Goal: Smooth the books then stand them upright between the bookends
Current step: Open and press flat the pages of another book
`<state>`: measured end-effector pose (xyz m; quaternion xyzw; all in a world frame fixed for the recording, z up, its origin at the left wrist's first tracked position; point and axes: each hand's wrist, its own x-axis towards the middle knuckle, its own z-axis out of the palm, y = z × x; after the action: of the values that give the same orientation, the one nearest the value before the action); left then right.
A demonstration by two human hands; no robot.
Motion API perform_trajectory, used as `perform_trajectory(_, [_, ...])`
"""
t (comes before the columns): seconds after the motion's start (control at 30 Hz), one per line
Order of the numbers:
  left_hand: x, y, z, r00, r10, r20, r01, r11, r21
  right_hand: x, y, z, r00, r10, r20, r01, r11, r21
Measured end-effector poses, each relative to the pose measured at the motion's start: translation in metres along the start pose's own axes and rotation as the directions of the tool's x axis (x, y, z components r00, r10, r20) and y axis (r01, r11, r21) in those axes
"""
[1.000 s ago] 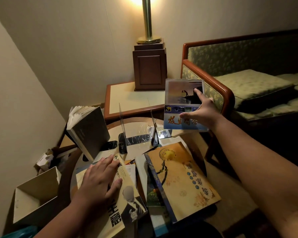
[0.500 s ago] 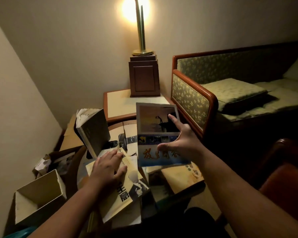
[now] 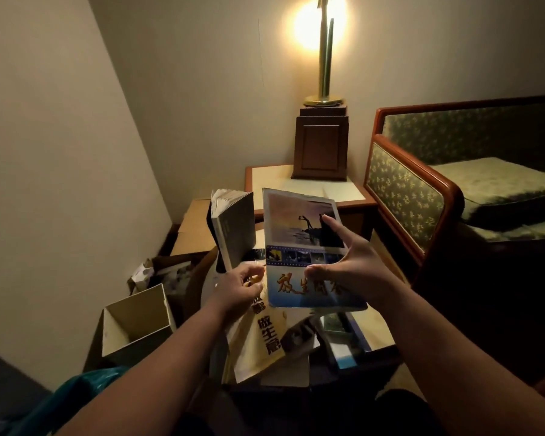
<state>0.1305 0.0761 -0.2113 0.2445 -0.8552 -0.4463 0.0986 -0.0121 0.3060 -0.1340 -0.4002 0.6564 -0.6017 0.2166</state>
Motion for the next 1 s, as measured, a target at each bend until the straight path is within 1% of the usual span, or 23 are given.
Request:
perform_trajectory(0.07, [0.001,0.003,0.001,1.0,-0.01,-0.022,0.01,1.0,0.001,0.004,-0.006,-0.001,1.0,-0.004,0.0,0.004,1.0,-0.016])
perform_trajectory(0.13, [0.002,0.004,0.002,0.999,-0.039,-0.033,0.037,0.997,-0.069,0.003,-0.012,-0.001,0.999,-0.032,0.01,0.032,0.999,-0.042])
perform_trajectory(0.2, [0.001,0.004,0.001,0.998,-0.058,-0.025,0.055,0.993,-0.105,0.001,-0.017,-0.001,0.998,-0.06,0.013,0.06,0.997,-0.045])
perform_trajectory(0.27, [0.001,0.005,0.002,0.999,-0.045,0.007,0.046,0.995,-0.084,-0.001,-0.022,-0.001,0.996,-0.088,0.015,0.088,0.995,-0.046])
perform_trajectory(0.33, [0.0,0.009,0.003,0.998,-0.021,0.063,0.021,1.0,0.01,0.001,-0.028,-0.002,0.995,-0.101,0.012,0.101,0.995,-0.018])
perform_trajectory(0.37, [0.002,0.009,0.005,0.997,0.0,0.078,-0.008,0.995,0.1,0.003,-0.032,-0.004,0.995,-0.102,0.012,0.102,0.995,-0.004])
perform_trajectory(0.43, [0.005,0.009,0.008,0.996,0.03,0.087,-0.052,0.962,0.27,0.006,-0.038,-0.006,0.994,-0.107,0.014,0.106,0.994,0.009])
perform_trajectory(0.47, [0.004,0.01,0.009,0.996,0.033,0.081,-0.056,0.951,0.305,0.007,-0.041,-0.006,0.994,-0.106,0.02,0.106,0.994,0.012])
perform_trajectory(0.53, [0.004,0.011,0.01,0.997,0.032,0.064,-0.049,0.958,0.283,0.009,-0.042,-0.005,0.994,-0.105,0.03,0.104,0.994,0.023])
perform_trajectory(0.6, [0.002,0.013,0.012,0.997,0.066,0.043,-0.075,0.96,0.269,0.007,-0.04,-0.002,0.992,-0.115,0.047,0.114,0.993,0.036])
perform_trajectory(0.67, [-0.001,0.016,0.011,0.998,0.067,0.007,-0.067,0.963,0.261,0.003,-0.037,0.003,0.992,-0.11,0.058,0.105,0.991,0.086])
perform_trajectory(0.73, [0.001,0.011,0.009,0.999,0.04,-0.031,-0.033,0.98,0.198,-0.002,-0.029,0.008,0.994,-0.089,0.061,0.083,0.992,0.093])
perform_trajectory(0.77, [0.001,0.008,0.007,0.999,0.009,-0.05,-0.003,0.992,0.124,-0.004,-0.023,0.011,0.995,-0.074,0.061,0.069,0.994,0.087])
perform_trajectory(0.83, [0.0,0.002,0.003,0.992,-0.05,-0.111,0.036,0.991,-0.127,-0.008,-0.009,0.017,0.998,-0.026,0.064,0.02,0.995,0.095])
perform_trajectory(0.87, [-0.002,-0.001,0.001,0.985,-0.089,-0.151,0.047,0.964,-0.262,-0.01,0.0,0.021,0.998,0.006,0.063,-0.013,0.995,0.103])
perform_trajectory(0.9, [-0.004,-0.001,-0.001,0.975,-0.116,-0.19,0.046,0.94,-0.337,-0.012,0.008,0.024,0.997,0.037,0.064,-0.044,0.993,0.113])
perform_trajectory(0.93, [-0.007,0.0,-0.002,0.965,-0.126,-0.23,0.033,0.928,-0.371,-0.013,0.015,0.027,0.996,0.066,0.064,-0.073,0.99,0.117])
perform_trajectory(1.0, [-0.009,0.002,-0.001,0.952,-0.088,-0.294,-0.008,0.951,-0.31,-0.015,0.028,0.033,0.99,0.125,0.065,-0.132,0.985,0.112])
